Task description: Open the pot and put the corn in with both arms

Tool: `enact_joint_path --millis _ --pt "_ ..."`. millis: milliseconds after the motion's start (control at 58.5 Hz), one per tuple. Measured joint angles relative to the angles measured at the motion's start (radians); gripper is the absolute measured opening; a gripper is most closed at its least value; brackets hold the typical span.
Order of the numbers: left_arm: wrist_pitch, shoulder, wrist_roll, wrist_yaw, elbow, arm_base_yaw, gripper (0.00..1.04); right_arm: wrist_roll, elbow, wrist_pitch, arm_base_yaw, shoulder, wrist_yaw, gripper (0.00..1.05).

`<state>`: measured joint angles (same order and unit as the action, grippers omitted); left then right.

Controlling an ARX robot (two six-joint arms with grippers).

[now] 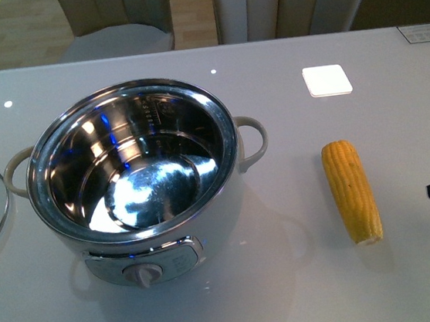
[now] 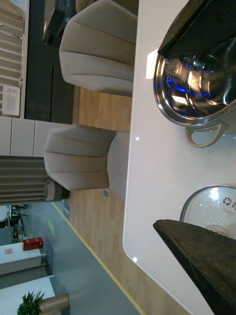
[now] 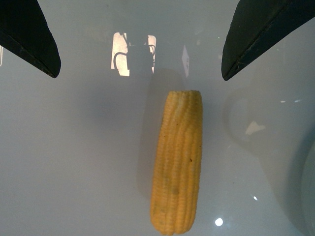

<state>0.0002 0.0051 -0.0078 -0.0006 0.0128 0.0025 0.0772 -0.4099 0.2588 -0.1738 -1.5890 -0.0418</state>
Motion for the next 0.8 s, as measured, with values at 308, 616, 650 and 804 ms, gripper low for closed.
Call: enact_joint_path --millis 308,616,650,804 --pt "0.0 0.0 0.0 0.0 0.0 0.0 0.98 -0.024 -0.114 0.079 -0.038 -0.23 -0.013 0.96" --pt "0.0 0.0 0.0 0.0 0.0 0.0 0.98 -0.029 -0.115 0.081 -0.037 -0.23 -0.018 0.96" --pt "0.0 0.0 0.0 0.0 0.0 0.0 0.98 -0.029 -0.115 0.081 -0.037 -0.23 -0.018 0.96" --pt "0.0 0.0 0.0 0.0 0.0 0.0 0.98 -0.046 -0.092 0.143 -0.031 -0.231 -0.078 0.96"
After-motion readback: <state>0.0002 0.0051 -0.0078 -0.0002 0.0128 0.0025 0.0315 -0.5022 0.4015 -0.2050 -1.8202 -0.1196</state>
